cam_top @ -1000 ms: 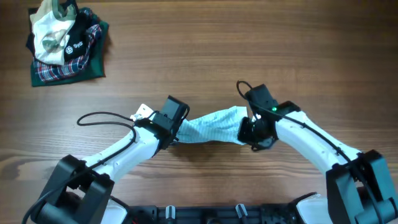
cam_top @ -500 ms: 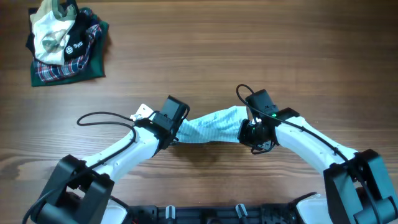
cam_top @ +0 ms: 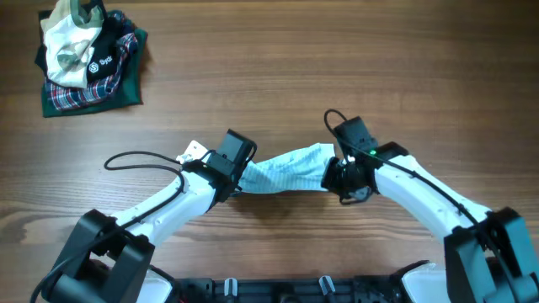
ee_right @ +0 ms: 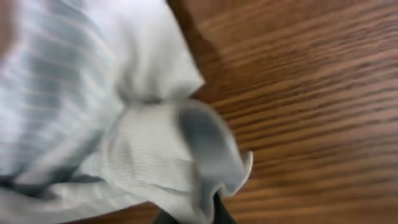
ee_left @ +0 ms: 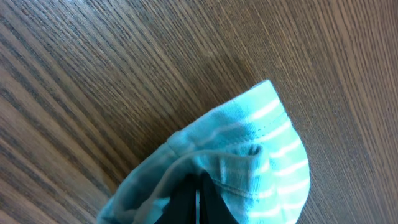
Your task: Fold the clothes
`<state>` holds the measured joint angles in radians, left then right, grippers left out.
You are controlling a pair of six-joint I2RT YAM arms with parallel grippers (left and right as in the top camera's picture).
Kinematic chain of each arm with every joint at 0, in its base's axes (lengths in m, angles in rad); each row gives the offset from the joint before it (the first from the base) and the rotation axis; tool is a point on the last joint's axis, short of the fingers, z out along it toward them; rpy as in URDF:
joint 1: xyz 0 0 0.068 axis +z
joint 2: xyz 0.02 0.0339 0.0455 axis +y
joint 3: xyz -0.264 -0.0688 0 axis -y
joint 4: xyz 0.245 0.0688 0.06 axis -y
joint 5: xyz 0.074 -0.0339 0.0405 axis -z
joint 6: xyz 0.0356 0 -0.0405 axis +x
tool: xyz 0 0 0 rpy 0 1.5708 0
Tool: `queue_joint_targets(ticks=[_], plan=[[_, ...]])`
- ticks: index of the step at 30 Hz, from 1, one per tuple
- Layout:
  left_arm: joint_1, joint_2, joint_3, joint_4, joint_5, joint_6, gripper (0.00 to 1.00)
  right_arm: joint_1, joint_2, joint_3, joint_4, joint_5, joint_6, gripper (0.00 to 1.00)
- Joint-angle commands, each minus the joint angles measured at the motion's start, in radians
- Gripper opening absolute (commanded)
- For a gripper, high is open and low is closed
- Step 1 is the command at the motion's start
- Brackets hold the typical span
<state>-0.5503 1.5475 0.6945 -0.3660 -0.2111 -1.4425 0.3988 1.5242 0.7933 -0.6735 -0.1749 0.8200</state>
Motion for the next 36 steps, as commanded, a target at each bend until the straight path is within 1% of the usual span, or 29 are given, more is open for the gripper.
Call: queue_joint_targets(ticks=[1, 3, 6, 11, 12, 16, 22, 25, 29, 31, 34, 36], plan=[[0.003, 0.029, -0.01, -0.011, -0.02, -0.009, 0.04, 0.001, -0.036, 0.079, -0.021, 0.016, 0.116, 0.04], [0.003, 0.029, -0.01, -0.011, -0.02, -0.01, 0.04, -0.002, -0.036, 0.082, -0.022, 0.039, 0.204, 0.04], [0.002, 0.029, -0.01, -0.012, -0.02, -0.01, 0.04, -0.01, -0.036, 0.082, -0.022, 0.091, 0.298, 0.04], [0.002, 0.029, -0.01, -0.016, -0.017, -0.009, 0.04, -0.012, -0.036, 0.082, -0.05, 0.222, 0.532, 0.04], [0.003, 0.029, -0.01, -0.016, -0.018, -0.009, 0.04, -0.012, -0.036, 0.082, -0.05, 0.247, 0.552, 0.04], [0.003, 0.029, -0.01, -0.019, -0.018, -0.009, 0.04, -0.012, -0.036, 0.082, -0.075, 0.27, 0.552, 0.04], [0.003, 0.029, -0.01, -0.019, -0.017, -0.009, 0.04, -0.012, -0.036, 0.085, -0.074, 0.272, 0.576, 0.04], [0.003, 0.029, -0.01, -0.019, -0.018, -0.009, 0.04, -0.012, -0.036, 0.085, -0.014, 0.233, 0.603, 0.04], [0.003, 0.029, -0.01, -0.019, -0.017, -0.009, 0.04, -0.012, -0.036, 0.085, 0.057, 0.219, 0.705, 0.04], [0.002, 0.029, -0.01, -0.019, -0.018, -0.009, 0.04, -0.012, -0.036, 0.085, 0.072, 0.217, 0.788, 0.04], [0.003, 0.029, -0.01, -0.019, -0.018, -0.01, 0.04, -0.012, -0.036, 0.085, 0.072, 0.173, 0.996, 0.04], [0.003, 0.029, -0.01, -0.019, -0.018, -0.01, 0.04, -0.012, -0.036, 0.085, 0.074, 0.152, 1.077, 0.04]])
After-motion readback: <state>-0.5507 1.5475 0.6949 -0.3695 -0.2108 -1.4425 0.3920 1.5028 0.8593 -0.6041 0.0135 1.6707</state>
